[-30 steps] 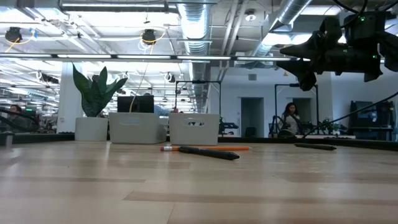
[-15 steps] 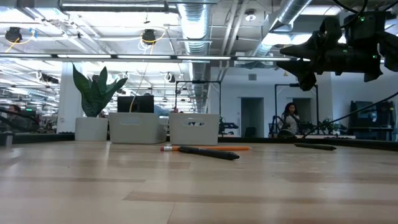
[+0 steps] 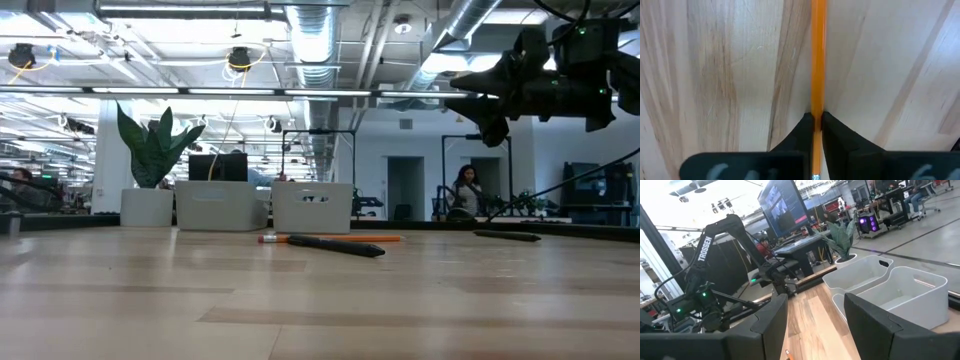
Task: Sort pens & pencils
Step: Put the bottom pencil into the left bin
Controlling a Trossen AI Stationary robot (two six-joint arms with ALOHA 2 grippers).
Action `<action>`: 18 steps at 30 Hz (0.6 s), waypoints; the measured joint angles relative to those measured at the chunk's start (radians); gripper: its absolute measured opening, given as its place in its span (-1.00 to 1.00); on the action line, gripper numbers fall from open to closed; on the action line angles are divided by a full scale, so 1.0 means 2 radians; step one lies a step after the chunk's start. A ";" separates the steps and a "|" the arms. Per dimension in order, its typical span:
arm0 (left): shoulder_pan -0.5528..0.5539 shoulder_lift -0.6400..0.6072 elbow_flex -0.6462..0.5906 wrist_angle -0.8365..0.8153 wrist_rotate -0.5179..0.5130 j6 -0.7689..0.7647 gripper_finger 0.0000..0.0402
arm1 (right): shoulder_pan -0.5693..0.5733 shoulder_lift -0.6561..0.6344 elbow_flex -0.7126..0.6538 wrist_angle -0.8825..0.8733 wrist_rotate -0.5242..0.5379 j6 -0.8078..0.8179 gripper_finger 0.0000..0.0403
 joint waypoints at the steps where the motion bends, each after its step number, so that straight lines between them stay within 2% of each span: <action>1: 0.001 0.000 0.000 0.000 0.000 0.000 -0.95 | 0.000 0.000 0.000 -0.002 0.000 0.000 0.08; 18: 0.018 0.000 0.000 0.000 0.010 -0.007 -0.93 | 0.000 0.000 0.000 -0.024 0.001 -0.012 0.08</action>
